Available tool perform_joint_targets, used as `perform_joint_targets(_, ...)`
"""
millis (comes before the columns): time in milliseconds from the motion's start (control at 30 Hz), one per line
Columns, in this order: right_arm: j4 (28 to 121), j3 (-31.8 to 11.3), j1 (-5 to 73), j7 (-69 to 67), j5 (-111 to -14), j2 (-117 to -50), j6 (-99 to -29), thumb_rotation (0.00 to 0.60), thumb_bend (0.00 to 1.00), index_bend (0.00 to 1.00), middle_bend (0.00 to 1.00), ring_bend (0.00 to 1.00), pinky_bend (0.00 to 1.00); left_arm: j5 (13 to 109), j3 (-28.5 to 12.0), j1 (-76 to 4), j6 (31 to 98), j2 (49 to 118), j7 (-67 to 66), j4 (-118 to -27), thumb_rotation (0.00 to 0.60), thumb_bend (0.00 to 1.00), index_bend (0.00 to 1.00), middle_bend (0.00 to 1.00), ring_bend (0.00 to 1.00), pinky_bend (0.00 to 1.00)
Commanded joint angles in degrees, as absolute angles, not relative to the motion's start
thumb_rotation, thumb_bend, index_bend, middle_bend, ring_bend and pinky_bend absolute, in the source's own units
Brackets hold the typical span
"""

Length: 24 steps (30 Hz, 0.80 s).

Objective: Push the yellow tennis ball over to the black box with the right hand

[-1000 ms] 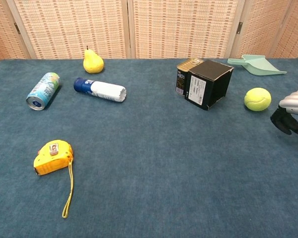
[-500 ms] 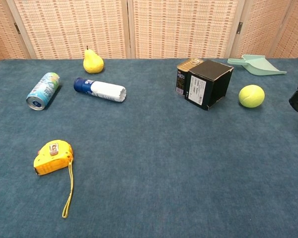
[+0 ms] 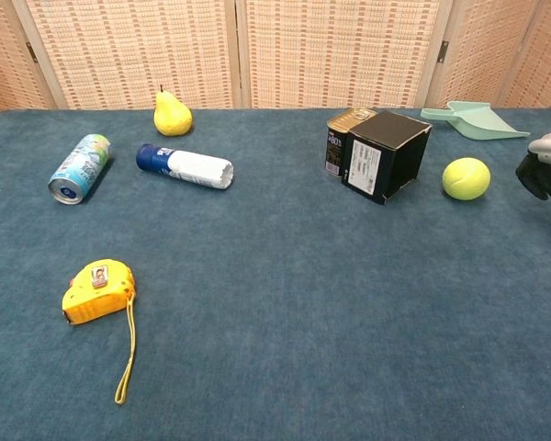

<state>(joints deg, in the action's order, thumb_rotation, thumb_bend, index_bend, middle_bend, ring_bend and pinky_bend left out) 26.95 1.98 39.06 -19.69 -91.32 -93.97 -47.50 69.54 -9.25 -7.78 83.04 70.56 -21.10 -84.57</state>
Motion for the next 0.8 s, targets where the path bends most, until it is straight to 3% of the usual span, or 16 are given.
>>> perform_joint_targets(33, 23.76, 2.04, 40.49, -21.43, -91.35, -96.42, -46.04, 0.600, 1.00, 0.73, 0.89, 0.58, 0.80, 69.09, -9.42, -7.84, 82.86, 70.61, -21.10, -84.35, 0.600, 0.40, 0.18, 0.06, 0.12, 0.37)
perform_joint_targets(800, 14.97, 5.25, 46.52, -29.07, -94.82, -104.82, -44.42, 0.600, 1.00, 0.73, 0.89, 0.58, 0.80, 66.16, -9.93, -8.76, 81.03, 70.82, -21.91, -83.48, 0.600, 0.40, 0.17, 0.06, 0.12, 0.38)
